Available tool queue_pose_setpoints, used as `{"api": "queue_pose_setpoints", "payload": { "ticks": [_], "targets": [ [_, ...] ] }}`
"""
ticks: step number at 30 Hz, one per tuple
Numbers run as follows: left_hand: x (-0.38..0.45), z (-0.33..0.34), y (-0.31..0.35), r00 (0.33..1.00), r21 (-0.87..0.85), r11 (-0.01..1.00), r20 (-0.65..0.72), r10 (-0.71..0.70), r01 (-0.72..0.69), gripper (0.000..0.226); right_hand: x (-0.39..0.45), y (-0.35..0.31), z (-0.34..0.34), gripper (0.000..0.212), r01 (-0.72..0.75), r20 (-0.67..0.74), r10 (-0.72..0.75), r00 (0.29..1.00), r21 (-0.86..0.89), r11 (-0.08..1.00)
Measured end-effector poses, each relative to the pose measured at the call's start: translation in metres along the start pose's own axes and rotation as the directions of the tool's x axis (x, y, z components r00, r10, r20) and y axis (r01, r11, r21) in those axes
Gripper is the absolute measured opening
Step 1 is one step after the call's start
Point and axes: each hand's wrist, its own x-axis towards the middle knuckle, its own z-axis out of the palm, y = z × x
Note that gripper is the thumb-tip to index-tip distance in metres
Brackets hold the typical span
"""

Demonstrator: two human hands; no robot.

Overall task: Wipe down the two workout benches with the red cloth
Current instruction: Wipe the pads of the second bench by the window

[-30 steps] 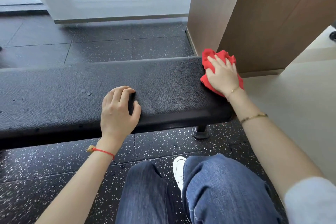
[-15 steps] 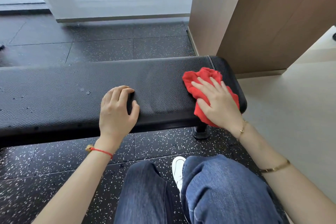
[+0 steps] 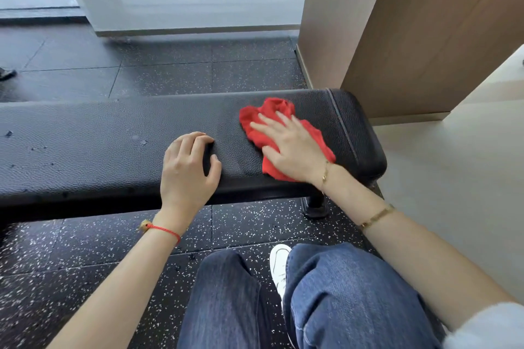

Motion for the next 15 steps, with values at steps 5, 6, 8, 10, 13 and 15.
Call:
{"api": "queue_pose_setpoints", "payload": {
  "ticks": [5,6,8,10,13,15],
  "targets": [
    [0.0,0.001,-0.002,1.0,-0.004,1.0,-0.007,0.004,-0.004,0.028,-0.04,0.031,-0.008,0.055,0.027,-0.029,-0.026,0.999,0.013,1.0],
    [0.0,0.001,-0.002,1.0,-0.003,1.0,-0.007,0.004,-0.004,0.028,-0.039,0.044,-0.012,0.054,-0.036,-0.047,0.037,0.998,0.017,0.999],
    [0.001,0.0,-0.001,1.0,0.001,1.0,-0.009,0.004,-0.004,0.028,-0.025,0.068,-0.018,0.052,-0.182,-0.076,0.181,0.981,-0.007,0.983],
    [0.001,0.0,0.0,1.0,0.006,1.0,-0.004,-0.003,0.003,0.028,-0.001,0.076,-0.022,0.051,-0.315,-0.097,0.312,0.945,-0.022,0.949],
    [0.001,0.0,0.002,1.0,0.011,1.0,0.003,-0.011,0.011,0.028,0.028,0.055,-0.016,0.053,-0.332,-0.087,0.329,0.94,-0.023,0.943],
    [0.0,0.0,0.002,1.0,0.015,1.0,0.0,-0.006,0.006,0.028,0.032,0.031,-0.009,0.054,-0.218,-0.05,0.217,0.975,-0.027,0.976]
  ]
}}
